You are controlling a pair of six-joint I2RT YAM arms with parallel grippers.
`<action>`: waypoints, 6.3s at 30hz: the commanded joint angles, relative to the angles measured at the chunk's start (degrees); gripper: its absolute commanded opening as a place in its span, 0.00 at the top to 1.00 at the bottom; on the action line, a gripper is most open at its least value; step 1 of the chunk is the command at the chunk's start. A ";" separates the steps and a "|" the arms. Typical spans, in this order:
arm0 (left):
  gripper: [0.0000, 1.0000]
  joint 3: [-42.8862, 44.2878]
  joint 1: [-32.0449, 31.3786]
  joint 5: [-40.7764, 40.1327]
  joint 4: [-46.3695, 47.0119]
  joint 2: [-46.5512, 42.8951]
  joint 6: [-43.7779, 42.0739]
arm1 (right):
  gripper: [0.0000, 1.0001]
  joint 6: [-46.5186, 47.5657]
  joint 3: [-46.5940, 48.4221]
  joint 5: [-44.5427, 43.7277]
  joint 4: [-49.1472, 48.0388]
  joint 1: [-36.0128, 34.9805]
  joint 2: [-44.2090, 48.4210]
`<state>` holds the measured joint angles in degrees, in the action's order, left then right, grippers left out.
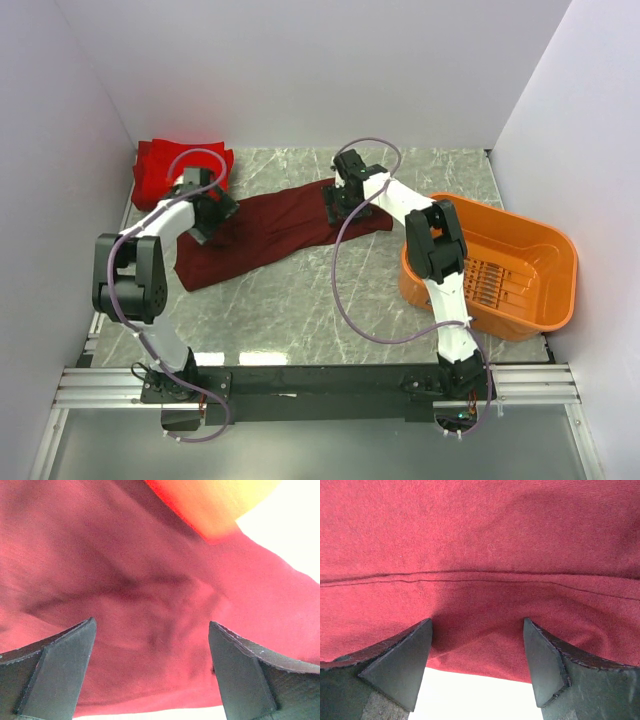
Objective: Fold and stack the t-shirts
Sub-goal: Fold the tshirt
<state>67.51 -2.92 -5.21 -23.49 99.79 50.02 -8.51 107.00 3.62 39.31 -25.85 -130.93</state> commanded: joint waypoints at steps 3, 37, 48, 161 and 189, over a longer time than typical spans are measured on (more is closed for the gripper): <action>0.01 0.26 -5.78 5.82 -0.43 -0.56 -0.36 | 0.20 -2.56 -3.19 2.18 -2.13 1.41 4.02; 0.01 1.59 0.11 -0.24 0.81 -6.35 -2.30 | 0.20 -1.51 -5.58 2.35 0.68 6.69 9.03; 0.01 0.08 -4.47 3.10 2.48 2.24 -1.86 | 0.20 -0.72 22.00 3.94 6.82 6.77 -8.36; 0.68 -47.11 -34.61 18.57 8.36 -38.18 10.45 | 0.20 -23.22 -65.96 -0.19 -12.33 -22.58 56.75; 1.00 -50.46 -47.00 9.88 -3.41 -53.39 25.83 | 0.25 -28.31 -74.22 2.63 -10.30 -25.04 62.12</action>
<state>16.86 -48.23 6.26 -27.29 46.04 72.86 -34.74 32.91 6.96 30.39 -49.89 -68.16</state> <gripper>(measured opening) 0.014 0.761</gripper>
